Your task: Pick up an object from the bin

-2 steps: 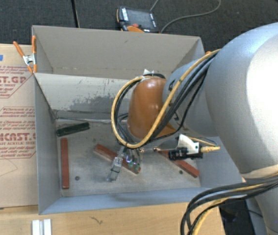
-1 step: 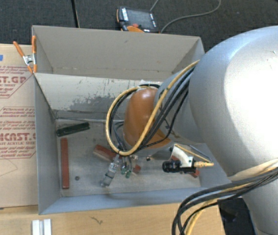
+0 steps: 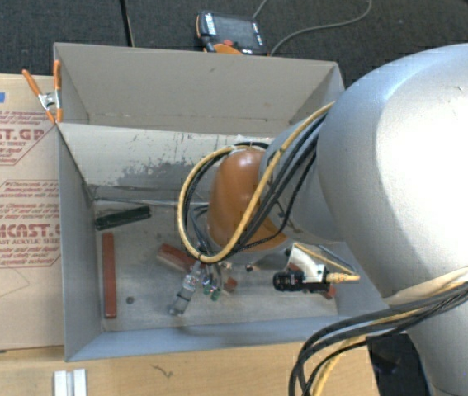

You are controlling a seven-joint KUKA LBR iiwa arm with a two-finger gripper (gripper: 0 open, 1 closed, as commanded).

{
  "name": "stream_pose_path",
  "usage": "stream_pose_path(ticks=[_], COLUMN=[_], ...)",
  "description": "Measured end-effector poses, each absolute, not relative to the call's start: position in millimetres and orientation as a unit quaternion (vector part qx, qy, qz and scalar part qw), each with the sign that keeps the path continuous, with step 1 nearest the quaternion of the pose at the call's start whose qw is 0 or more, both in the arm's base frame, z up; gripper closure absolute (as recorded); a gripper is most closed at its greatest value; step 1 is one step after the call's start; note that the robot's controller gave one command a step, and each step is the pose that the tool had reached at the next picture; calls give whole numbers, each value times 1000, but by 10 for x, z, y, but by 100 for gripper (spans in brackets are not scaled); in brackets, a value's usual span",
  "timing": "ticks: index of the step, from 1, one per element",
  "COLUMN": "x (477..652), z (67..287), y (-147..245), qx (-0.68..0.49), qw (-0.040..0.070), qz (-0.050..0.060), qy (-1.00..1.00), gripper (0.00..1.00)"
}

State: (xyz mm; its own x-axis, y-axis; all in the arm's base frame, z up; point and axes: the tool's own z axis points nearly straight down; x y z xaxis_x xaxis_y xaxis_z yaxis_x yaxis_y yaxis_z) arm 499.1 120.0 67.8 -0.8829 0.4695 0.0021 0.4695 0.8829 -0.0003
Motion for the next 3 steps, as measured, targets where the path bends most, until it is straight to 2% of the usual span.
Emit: stream_pose_path(ticks=[1, 2, 3], x=[4994, 4994, 4998], z=[683, 954, 1329], y=[1202, 1208, 1212], qx=[-242, -242, -241], qw=[1, 0, -1], qz=[-1, -1, -1], qy=[-970, -970, -970], gripper=[100, 100, 100])
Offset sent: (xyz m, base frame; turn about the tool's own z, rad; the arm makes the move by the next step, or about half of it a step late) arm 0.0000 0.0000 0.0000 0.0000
